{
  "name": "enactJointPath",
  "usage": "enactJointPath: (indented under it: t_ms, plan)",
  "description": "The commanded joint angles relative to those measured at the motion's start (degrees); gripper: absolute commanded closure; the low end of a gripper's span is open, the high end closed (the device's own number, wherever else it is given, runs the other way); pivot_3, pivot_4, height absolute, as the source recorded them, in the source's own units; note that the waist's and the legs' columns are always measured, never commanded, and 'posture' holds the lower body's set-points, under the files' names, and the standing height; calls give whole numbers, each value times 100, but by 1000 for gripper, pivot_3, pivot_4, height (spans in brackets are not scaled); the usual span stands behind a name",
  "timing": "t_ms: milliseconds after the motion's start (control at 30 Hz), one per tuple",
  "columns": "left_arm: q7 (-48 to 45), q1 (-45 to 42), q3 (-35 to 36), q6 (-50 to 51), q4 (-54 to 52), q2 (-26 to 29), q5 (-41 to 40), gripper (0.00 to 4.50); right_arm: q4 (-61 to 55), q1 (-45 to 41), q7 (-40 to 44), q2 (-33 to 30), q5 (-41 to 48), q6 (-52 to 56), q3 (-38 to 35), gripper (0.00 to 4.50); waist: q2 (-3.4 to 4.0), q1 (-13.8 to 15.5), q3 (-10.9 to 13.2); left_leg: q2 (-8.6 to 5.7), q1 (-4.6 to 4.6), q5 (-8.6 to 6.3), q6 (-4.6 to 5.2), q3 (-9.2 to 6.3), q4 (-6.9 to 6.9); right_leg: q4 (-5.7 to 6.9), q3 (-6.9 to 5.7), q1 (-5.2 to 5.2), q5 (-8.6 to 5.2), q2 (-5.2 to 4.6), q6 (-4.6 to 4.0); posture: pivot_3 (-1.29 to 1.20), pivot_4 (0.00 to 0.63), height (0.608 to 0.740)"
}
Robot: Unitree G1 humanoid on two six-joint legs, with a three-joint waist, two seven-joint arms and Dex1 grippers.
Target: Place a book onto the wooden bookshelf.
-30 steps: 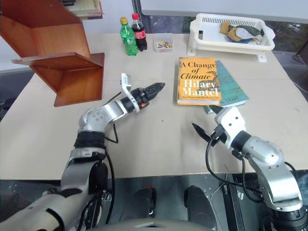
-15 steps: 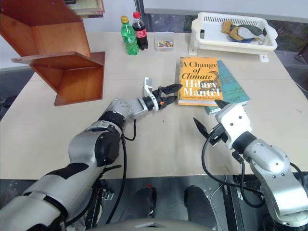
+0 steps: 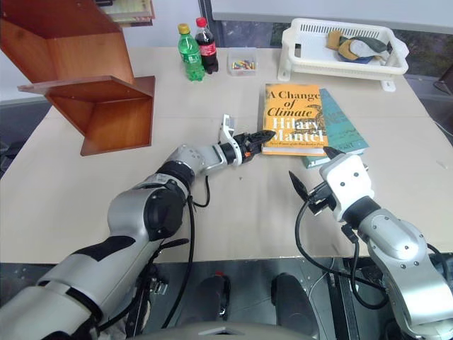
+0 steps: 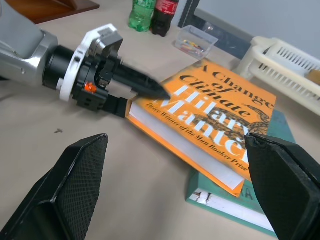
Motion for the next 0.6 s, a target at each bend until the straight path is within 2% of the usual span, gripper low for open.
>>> enactJointPath:
  t_ms: [33, 167, 300, 467, 600]
  plan:
    - [190, -184, 339, 55, -26, -41, -113, 3259, -288, 17, -80, 10, -35, 5, -95, 0, 0, 2, 0, 0, 0, 0, 0, -1, 0, 0, -1, 0, 0, 0, 0, 0, 150, 740]
    - [367, -218, 634, 414, -77, -125, -247, 3259, -273, -6, -78, 2, -46, 9, -117, 0, 0, 1, 0, -2, 0, 0, 0, -2, 1, 1, -2, 1, 0, -2, 1, 0, 150, 740]
    - [932, -241, 1065, 735, -166, -347, -604, 3259, -201, -56, -61, -15, -70, -29, -116, 0, 0, 17, 0, -5, 0, 0, 0, -6, 2, 2, -5, 3, 0, -6, 1, 0, 150, 740]
    - [1607, -249, 1347, 940, -494, -835, -977, 3259, -173, -127, -36, -26, -57, -15, -139, 0, 0, 20, 0, -7, 0, 0, 0, -7, 3, 3, -6, 4, 0, -8, 2, 0, 150, 740]
    - [2036, -31, 1208, 1143, -1151, -1356, -1049, 3259, -298, -55, 19, -92, 0, 115, -316, 0, 0, 41, -1, -14, -2, 1, -1, -13, 3, 2, -10, 6, -1, -12, 3, 0, 150, 740]
